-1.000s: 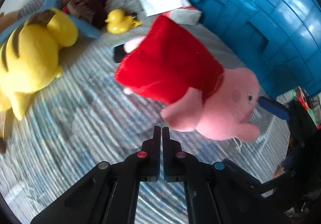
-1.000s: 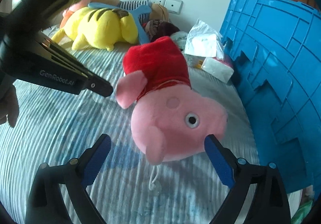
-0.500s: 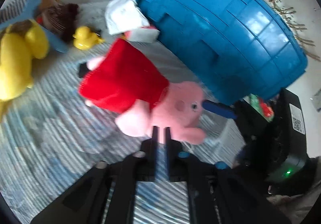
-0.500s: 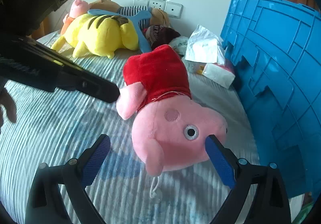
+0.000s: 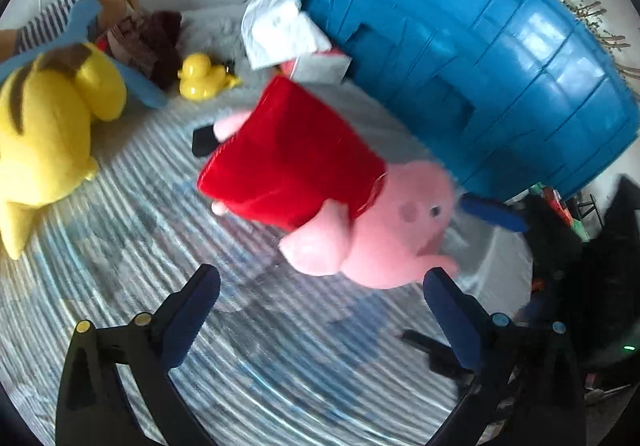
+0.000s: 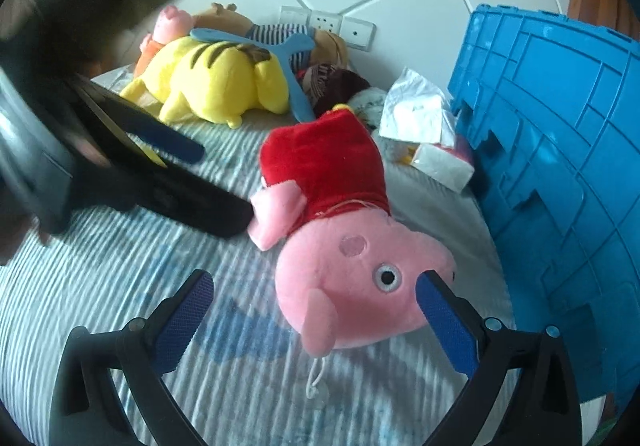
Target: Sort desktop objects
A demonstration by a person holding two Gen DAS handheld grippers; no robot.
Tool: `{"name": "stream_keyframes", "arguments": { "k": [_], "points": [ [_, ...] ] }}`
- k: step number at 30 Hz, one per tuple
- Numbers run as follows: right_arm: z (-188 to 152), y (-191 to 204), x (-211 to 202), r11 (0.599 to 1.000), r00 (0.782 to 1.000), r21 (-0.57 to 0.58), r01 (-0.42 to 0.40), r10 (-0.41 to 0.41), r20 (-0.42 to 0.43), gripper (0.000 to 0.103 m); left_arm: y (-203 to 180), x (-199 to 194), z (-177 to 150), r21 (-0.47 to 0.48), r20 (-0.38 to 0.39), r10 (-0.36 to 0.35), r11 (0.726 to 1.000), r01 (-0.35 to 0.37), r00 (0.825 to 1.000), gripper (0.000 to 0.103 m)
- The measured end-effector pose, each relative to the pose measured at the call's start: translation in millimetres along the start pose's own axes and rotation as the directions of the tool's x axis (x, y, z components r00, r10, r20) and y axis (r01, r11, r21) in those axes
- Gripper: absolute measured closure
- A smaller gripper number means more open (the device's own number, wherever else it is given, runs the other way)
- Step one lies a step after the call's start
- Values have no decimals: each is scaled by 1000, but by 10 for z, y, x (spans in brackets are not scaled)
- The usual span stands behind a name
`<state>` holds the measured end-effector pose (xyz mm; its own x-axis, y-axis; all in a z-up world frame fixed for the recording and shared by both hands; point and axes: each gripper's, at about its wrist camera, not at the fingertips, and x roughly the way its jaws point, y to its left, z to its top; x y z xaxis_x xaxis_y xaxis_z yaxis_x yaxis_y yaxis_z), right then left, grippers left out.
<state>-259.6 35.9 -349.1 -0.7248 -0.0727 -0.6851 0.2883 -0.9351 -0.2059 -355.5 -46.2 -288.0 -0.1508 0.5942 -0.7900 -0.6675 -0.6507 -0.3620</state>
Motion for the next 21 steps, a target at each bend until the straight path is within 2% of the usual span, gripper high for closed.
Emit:
{"name": "stream_keyframes", "arguments": {
  "k": [3,5,8,14,18,21],
  "points": [
    [-17,23,123,1000,1000,-14,2,-2,28,1,79,40,24,-15,22,-29,999,29,999,0],
    [-35,23,216,1000,999,-14,5,-5,35,1,135,9,133,-21,48,-24,999,25,999,0],
    [-25,-30,350,1000,999,19,8,-9,32,1,166,-39,374,22,76,-15,1000,13,997,0],
    [9,-342,636,989,999,147,32,-28,-28,1,138,201,814,120,13,-21,993,19,1000,0],
    [-29,-472,874,976,997,214,45,-32,-66,1,-2,345,1109,183,-8,-76,980,76,997,0],
    [-42,-532,1031,965,997,258,47,-28,-79,1,-40,596,1254,208,-86,-93,972,109,992,0]
  ]
}}
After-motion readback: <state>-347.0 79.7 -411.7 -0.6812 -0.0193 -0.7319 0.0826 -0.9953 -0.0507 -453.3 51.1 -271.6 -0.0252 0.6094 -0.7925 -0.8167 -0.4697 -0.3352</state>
